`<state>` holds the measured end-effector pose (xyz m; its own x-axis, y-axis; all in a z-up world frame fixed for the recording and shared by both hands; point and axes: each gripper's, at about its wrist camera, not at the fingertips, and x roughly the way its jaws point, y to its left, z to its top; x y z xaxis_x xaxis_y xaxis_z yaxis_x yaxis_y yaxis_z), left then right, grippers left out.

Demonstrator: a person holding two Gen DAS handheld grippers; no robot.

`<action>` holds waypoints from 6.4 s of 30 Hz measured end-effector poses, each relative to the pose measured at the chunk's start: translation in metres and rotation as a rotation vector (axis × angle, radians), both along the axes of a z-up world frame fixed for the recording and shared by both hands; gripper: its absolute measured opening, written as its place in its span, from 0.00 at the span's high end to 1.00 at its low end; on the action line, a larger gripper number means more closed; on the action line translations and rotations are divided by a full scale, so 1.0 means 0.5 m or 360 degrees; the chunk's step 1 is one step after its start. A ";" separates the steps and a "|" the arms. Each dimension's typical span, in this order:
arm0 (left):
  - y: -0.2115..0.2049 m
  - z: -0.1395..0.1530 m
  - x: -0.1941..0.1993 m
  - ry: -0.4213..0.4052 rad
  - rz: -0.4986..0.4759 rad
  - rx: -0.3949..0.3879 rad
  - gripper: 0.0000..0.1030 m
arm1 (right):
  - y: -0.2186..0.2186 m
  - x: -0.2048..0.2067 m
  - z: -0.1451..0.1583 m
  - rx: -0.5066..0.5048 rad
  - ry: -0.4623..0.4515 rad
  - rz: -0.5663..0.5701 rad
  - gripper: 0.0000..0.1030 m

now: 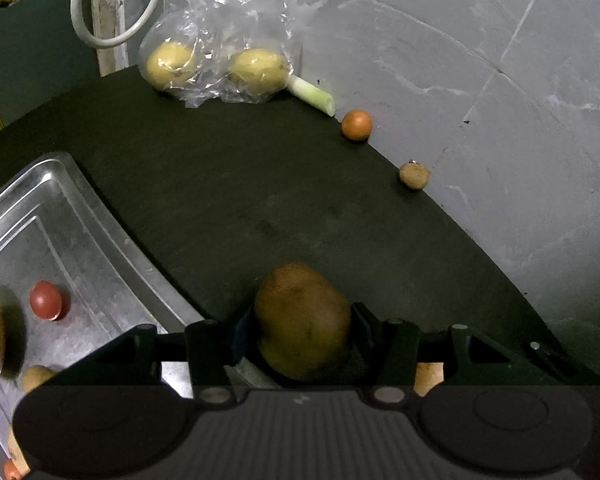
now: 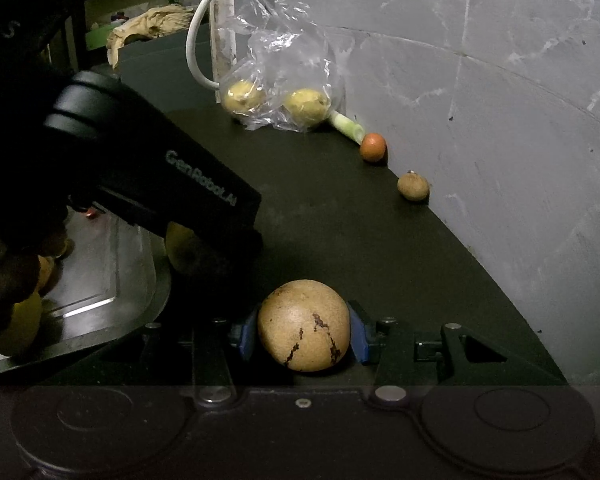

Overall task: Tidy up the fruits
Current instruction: 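Lift the pear and pepino melon off the table with both tools, then carry the pear and pepino melon with both tools over the metal tray, then lower the pear and pepino into the tray and open both tools, then move both open tools away from the tray toward the loose fruits by the wall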

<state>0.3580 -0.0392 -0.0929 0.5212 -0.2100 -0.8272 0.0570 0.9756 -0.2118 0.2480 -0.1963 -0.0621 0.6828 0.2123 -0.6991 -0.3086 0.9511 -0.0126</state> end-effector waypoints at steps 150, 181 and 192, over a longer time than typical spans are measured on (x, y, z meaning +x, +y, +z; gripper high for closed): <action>0.067 0.069 -0.369 -0.0037 0.0269 0.0165 0.01 | -0.031 -0.136 0.032 -0.0020 0.0055 -0.0163 0.01; -0.027 0.124 0.046 -0.0175 0.0347 0.0313 0.01 | -0.078 0.152 0.004 0.0384 -0.0052 -0.0485 0.01; -0.031 0.109 0.157 -0.0221 0.0258 0.0353 0.01 | -0.064 0.222 -0.023 0.0477 0.0009 -0.0675 0.09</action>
